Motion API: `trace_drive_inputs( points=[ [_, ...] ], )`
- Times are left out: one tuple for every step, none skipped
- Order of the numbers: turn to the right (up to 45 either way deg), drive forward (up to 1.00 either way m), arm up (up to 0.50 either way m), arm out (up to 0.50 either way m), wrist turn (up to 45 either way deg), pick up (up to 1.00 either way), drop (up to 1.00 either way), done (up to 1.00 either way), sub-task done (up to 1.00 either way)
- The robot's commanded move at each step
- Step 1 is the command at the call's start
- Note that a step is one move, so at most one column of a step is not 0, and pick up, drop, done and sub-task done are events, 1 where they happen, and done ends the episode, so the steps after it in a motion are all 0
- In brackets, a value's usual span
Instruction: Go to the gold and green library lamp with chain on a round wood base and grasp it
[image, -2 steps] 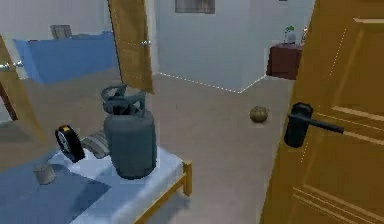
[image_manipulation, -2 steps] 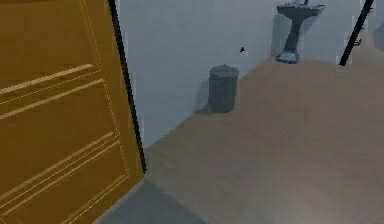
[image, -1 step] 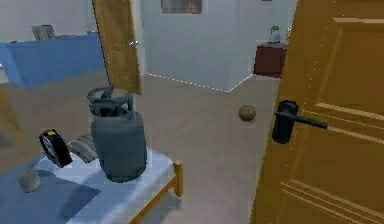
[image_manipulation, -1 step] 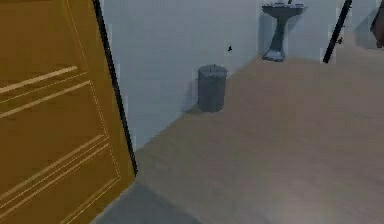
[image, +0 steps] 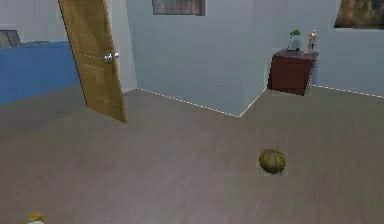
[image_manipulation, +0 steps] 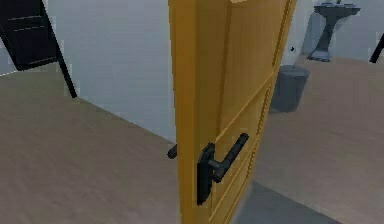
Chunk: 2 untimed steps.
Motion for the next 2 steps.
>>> trace_drive_inputs(
  points=[
    [0.0,0.05,0.00,0.00,0.0,0.00,0.00,0.00,0.00],
    [42.0,0.00,0.00,0.00,0.0,0.00,0.00,0.00,0.00]
  ],
)
